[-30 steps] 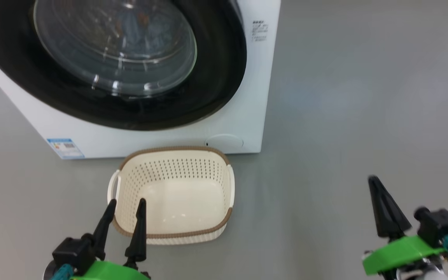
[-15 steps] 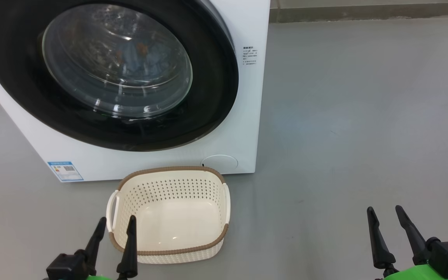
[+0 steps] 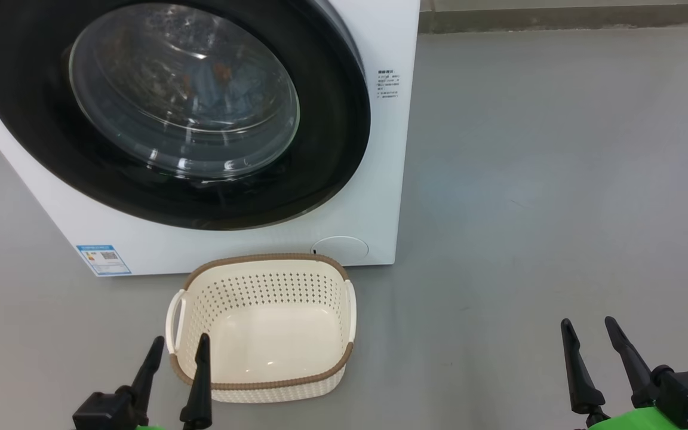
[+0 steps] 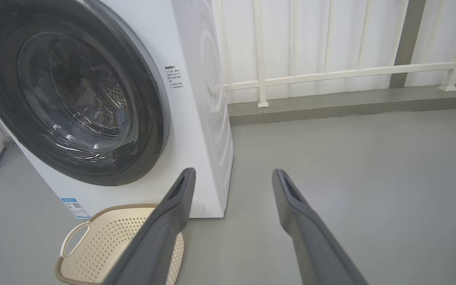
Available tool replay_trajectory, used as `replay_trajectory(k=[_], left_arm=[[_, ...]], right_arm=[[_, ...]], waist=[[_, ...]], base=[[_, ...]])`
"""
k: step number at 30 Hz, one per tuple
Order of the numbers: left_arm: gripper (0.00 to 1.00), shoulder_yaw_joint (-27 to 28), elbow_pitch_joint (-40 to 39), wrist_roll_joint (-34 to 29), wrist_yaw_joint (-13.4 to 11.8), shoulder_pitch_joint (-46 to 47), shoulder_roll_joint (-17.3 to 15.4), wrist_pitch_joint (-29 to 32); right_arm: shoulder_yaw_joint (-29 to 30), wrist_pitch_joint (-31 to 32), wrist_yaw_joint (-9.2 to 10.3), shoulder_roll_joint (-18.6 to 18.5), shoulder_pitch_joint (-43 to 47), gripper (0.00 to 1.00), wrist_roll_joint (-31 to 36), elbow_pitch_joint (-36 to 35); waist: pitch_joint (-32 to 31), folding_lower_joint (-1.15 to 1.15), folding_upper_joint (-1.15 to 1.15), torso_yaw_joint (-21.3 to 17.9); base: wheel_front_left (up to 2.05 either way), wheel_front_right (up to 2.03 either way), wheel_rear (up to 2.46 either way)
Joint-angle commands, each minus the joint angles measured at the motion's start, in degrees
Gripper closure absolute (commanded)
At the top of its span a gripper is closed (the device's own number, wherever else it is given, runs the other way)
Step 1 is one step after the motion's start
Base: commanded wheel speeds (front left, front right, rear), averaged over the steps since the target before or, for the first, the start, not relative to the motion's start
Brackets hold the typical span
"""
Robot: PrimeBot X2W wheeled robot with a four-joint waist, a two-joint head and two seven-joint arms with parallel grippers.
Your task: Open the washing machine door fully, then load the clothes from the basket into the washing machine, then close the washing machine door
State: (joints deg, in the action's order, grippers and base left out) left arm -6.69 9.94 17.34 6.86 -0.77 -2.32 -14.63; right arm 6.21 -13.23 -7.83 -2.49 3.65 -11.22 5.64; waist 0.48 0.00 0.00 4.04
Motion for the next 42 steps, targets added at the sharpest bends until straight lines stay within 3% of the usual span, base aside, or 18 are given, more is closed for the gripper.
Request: replay_trajectory(k=[1,42], left_arm=[[0.00,1.7,-1.5,-0.8,-0.3,1.0,-0.6,-0.4],[0.00,2.4,0.1,-0.8,-0.9,1.6,-0.6,-0.4]], right_arm=[[-1.7,-0.7,0.34,-0.4,-1.1,0.00,-0.3,-1.2],[-1.8,-0.9,0.34,-0.4,-1.5,0.00,-0.2,-0.4]], waist=[[0.0,0.00,0.00,0.0],[0.3,0.00,0.00,-0.2]], base=[[0.00,0.00,0.00],[0.00,0.00,0.00]])
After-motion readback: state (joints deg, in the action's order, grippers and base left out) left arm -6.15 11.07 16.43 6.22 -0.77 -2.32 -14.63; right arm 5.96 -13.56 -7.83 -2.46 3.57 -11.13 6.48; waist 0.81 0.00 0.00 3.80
